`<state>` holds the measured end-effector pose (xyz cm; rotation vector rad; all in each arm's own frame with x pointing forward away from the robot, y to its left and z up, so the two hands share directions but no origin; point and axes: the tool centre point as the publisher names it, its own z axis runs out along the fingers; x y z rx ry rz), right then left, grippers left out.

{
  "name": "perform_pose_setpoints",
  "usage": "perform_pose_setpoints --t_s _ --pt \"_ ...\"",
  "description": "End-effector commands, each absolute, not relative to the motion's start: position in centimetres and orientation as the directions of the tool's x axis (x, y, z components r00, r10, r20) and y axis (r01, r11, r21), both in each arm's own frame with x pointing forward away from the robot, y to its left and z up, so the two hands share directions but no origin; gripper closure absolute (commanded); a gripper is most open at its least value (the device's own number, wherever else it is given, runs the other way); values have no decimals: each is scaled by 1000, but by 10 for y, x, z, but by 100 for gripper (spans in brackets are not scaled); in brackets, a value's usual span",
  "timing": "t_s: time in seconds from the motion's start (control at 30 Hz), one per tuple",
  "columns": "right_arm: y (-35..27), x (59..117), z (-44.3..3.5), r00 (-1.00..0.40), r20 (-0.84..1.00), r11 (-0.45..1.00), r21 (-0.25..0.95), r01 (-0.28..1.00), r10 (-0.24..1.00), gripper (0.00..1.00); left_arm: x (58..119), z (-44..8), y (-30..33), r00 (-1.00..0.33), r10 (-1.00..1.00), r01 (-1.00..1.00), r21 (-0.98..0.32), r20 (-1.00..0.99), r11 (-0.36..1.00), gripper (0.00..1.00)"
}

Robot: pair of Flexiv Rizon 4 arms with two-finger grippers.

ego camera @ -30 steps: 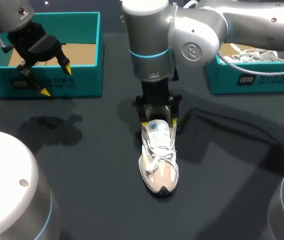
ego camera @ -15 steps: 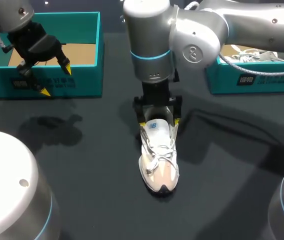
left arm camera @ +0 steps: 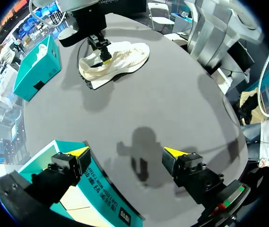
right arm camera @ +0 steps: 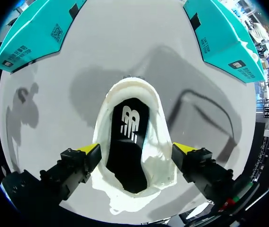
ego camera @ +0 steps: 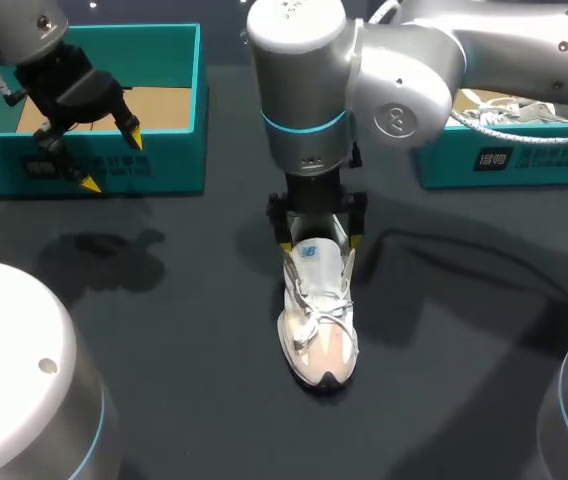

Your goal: Take the shoe out of the shoebox, open the shoe tongue, remove and reinsert the insole, then place the shoe into the shoebox

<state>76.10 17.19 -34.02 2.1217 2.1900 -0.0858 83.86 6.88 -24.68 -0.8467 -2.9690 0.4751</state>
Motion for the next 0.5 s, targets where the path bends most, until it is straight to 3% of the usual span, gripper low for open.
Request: perform_pose_setpoints --t_s 0.03,0.5 --pt "167 756 -333 -20 -105 28 78 997 994 0 838 -247 69 -853 518 513 -292 -64 807 0" --pt "164 750 -322 -36 -99 42 60 997 994 0 838 -247 69 -853 518 513 -292 -64 807 0"
